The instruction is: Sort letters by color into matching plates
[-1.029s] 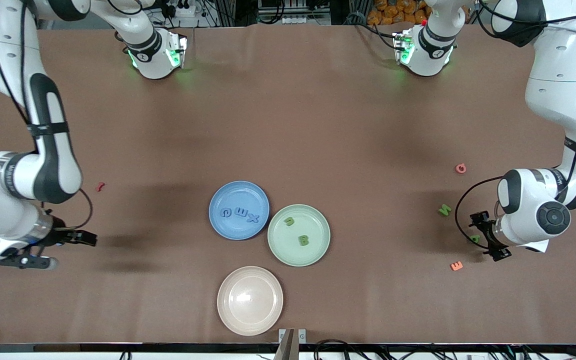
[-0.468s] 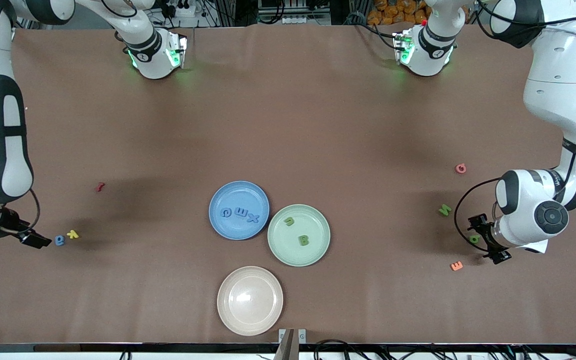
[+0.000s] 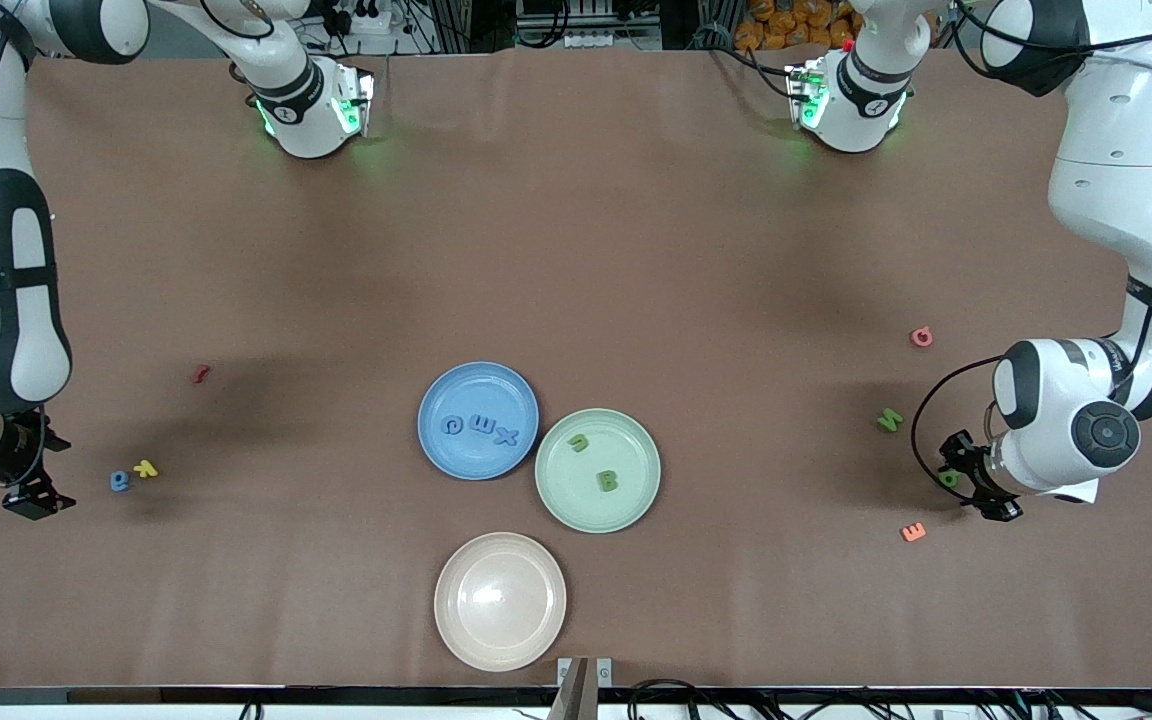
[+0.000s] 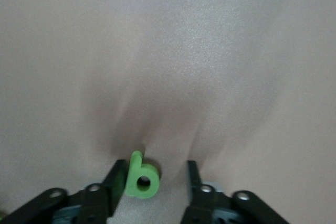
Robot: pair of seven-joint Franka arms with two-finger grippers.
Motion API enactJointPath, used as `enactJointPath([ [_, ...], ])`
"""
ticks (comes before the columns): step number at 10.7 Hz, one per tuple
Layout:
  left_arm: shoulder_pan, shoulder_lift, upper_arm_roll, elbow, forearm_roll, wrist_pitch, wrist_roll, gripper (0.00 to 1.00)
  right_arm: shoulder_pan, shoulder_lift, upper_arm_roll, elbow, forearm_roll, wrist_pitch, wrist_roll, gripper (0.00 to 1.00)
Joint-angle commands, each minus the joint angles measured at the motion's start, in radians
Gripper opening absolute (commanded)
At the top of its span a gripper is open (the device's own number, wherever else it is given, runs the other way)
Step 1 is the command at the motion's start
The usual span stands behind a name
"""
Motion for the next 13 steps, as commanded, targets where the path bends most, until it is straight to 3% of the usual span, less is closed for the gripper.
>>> enactJointPath([
  [1, -0.006, 0.008, 0.006, 0.012, -0.011, 0.017, -0.02, 0.0, -0.048, 0.043, 0.008, 0.001, 0.02, 0.009, 0.056, 1.0],
  [8, -0.011, -0.027, -0.006, 0.012, -0.008, 0.017, -0.011, 0.0, -0.064, 0.123, 0.032, 0.03, 0.073, 0.033, 0.05, 1.0],
  [13, -0.173, -0.087, -0.055, 0.012, -0.011, 0.014, -0.019, 0.0, -0.059, 0.178, 0.04, 0.044, 0.075, 0.088, 0.05, 1.0],
])
